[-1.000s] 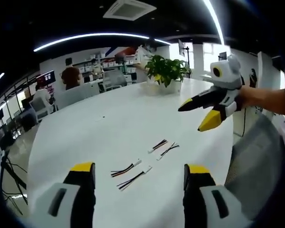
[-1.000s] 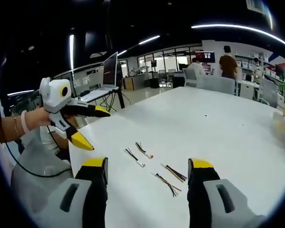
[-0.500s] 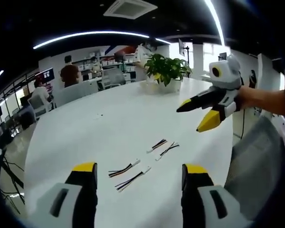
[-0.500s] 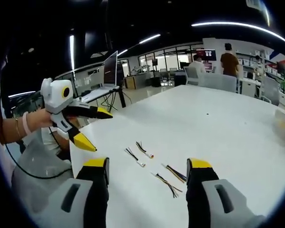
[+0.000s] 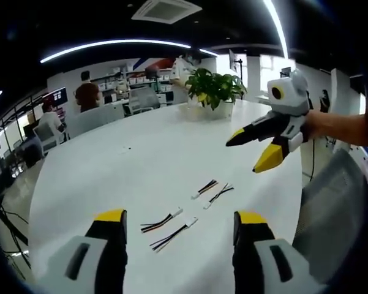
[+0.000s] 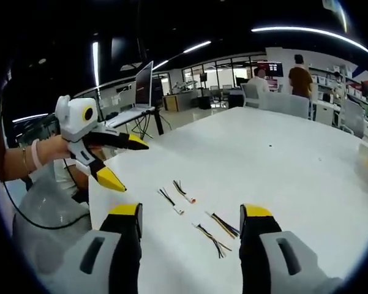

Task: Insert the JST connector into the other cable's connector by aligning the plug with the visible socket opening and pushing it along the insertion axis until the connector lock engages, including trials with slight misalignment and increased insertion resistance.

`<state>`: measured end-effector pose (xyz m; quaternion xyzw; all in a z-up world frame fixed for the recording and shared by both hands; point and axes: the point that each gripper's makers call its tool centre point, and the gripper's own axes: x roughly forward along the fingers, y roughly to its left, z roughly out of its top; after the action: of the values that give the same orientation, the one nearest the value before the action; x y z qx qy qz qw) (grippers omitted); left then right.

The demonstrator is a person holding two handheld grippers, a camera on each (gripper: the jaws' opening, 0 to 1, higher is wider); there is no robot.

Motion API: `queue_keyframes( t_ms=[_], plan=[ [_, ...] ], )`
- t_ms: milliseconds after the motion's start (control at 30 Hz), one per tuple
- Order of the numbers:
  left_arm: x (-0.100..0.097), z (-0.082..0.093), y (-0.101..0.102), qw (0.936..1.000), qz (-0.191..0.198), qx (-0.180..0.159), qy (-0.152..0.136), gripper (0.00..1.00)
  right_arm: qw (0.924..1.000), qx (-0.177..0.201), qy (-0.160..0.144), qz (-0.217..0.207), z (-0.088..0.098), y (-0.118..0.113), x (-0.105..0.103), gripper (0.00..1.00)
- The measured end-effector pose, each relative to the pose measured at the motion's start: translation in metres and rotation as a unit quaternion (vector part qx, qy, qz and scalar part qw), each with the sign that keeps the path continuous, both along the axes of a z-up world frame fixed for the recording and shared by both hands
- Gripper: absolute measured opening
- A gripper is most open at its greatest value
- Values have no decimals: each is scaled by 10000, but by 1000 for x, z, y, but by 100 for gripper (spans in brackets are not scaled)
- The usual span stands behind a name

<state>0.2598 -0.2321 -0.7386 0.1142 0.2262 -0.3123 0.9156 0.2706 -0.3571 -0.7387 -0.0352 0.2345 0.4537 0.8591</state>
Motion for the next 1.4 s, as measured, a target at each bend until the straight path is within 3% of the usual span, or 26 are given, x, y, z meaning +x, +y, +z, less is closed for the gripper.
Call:
queue_keyframes(
  t_ms=[1067, 1400],
  plan=[
    [23, -19, -1, 9996, -232, 165, 77, 58, 9997, -43, -6, 229, -15, 10, 20, 53],
    [30, -23, -3, 9997, -212, 69, 119, 55, 9996, -90, 12, 280, -20, 9, 25, 50]
  ],
)
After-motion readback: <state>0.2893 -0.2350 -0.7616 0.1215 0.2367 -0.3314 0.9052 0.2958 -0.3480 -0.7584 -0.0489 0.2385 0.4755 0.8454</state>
